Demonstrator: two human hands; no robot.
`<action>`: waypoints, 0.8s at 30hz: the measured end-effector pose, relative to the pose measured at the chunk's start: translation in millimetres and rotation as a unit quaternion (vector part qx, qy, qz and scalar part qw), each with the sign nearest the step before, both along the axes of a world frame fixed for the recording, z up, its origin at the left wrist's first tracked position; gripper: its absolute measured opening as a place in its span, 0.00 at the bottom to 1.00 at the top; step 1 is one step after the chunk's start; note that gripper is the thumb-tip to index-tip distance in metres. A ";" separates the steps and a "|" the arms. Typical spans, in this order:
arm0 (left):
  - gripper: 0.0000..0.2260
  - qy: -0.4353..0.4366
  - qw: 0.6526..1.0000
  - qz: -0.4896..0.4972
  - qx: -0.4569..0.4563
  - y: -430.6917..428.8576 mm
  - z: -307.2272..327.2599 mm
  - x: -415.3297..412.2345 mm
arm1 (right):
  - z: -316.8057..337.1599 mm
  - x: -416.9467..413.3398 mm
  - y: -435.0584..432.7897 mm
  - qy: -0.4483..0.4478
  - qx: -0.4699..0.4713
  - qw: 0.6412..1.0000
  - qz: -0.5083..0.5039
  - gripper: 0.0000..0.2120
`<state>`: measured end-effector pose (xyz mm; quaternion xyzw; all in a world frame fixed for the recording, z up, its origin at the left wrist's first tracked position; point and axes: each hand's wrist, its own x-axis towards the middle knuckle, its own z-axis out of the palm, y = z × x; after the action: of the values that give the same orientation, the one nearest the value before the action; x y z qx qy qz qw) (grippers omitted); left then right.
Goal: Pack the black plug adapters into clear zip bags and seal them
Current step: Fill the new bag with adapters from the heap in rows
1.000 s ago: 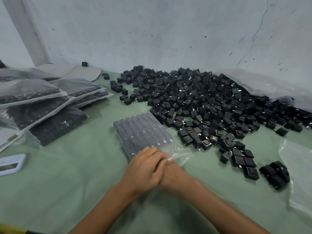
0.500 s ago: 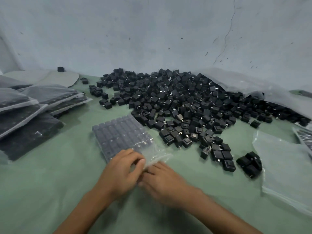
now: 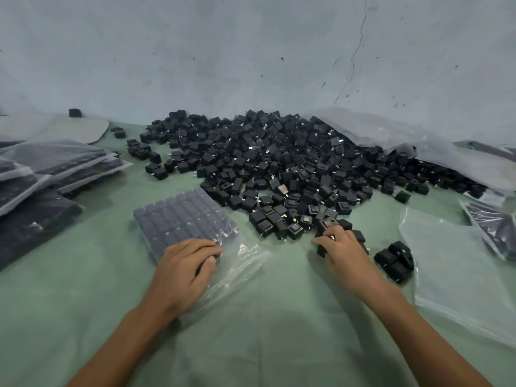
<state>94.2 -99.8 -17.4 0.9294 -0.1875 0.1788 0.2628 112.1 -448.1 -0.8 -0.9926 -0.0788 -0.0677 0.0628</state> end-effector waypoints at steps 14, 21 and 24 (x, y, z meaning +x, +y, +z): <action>0.17 0.033 0.999 0.004 0.004 -2.8 5.1 -0.4 | 16.8 -23.9 37.7 0.091 0.595 0.796 -0.062 0.09; 0.17 0.039 0.999 0.003 0.012 -2.9 7.7 -2.1 | 23.7 -39.0 73.9 0.269 0.814 0.514 -0.025 0.16; 0.21 0.051 0.998 0.007 0.044 -4.3 11.4 -3.1 | 25.1 -43.3 79.9 0.280 0.843 0.460 -0.013 0.18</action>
<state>91.1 -104.0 -5.9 0.9493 -0.1752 0.1245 0.2295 68.8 -368.2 24.3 -0.4236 0.0510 0.1796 0.8864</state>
